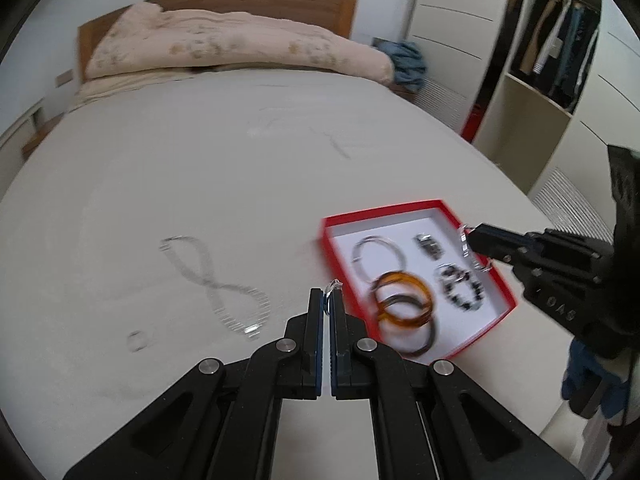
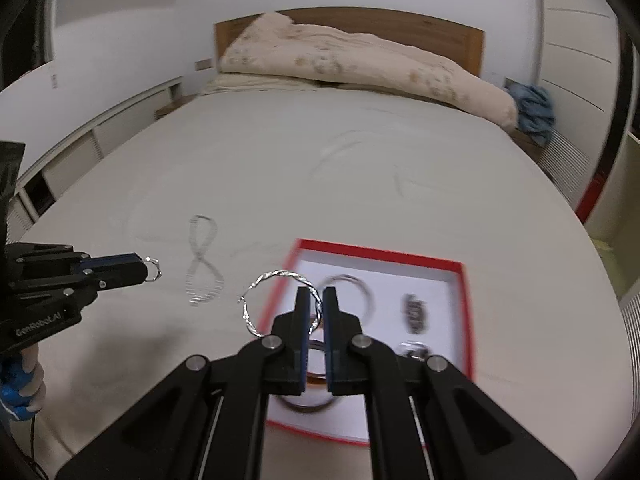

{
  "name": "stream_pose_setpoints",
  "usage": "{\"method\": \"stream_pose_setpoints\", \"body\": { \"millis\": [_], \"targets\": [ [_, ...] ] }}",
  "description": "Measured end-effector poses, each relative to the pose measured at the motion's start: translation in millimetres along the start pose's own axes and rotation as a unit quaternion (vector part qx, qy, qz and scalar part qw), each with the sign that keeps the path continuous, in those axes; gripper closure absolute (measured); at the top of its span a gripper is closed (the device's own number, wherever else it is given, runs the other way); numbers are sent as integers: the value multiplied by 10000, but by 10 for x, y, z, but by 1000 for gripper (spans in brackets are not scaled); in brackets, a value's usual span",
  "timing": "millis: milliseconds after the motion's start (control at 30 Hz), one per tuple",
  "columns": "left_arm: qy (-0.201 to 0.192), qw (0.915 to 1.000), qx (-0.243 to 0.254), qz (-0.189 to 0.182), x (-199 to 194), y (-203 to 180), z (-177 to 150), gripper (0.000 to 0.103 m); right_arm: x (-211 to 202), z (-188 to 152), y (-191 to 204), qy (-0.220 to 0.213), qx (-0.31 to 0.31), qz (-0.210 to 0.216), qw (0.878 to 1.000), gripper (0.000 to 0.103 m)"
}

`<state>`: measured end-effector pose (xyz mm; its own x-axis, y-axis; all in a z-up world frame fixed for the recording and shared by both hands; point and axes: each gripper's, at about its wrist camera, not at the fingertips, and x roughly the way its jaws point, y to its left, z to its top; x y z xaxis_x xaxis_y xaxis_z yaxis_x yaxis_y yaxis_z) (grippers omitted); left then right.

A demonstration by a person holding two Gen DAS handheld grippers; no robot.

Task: Organize jewelry
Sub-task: 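Carry the ring and hoop into the red box and open both grippers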

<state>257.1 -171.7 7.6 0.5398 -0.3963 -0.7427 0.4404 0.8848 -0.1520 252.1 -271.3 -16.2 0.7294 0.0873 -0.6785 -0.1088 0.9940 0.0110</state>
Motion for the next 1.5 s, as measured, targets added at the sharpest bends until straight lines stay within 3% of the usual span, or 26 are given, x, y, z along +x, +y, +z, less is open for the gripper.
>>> {"method": "stream_pose_setpoints", "body": {
  "millis": [267, 600, 900, 1500],
  "targets": [
    [230, 9993, 224, -190, 634, -463, 245, 101, 356, -68, -603, 164, 290, -219, 9992, 98],
    [539, 9977, 406, -21, 1249, -582, 261, 101, 898, -158, -925, 500, 341, -242, 9979, 98],
    [734, 9964, 416, 7, 1479, -528, 149, 101, 1141, -275, -968, 803, 288, -247, 9961, 97],
    [891, 9958, 214, 85, 1527, -446, 61, 98, 1132, -323, -904, 840, 307, -408, 9952, 96]
  ]
}}
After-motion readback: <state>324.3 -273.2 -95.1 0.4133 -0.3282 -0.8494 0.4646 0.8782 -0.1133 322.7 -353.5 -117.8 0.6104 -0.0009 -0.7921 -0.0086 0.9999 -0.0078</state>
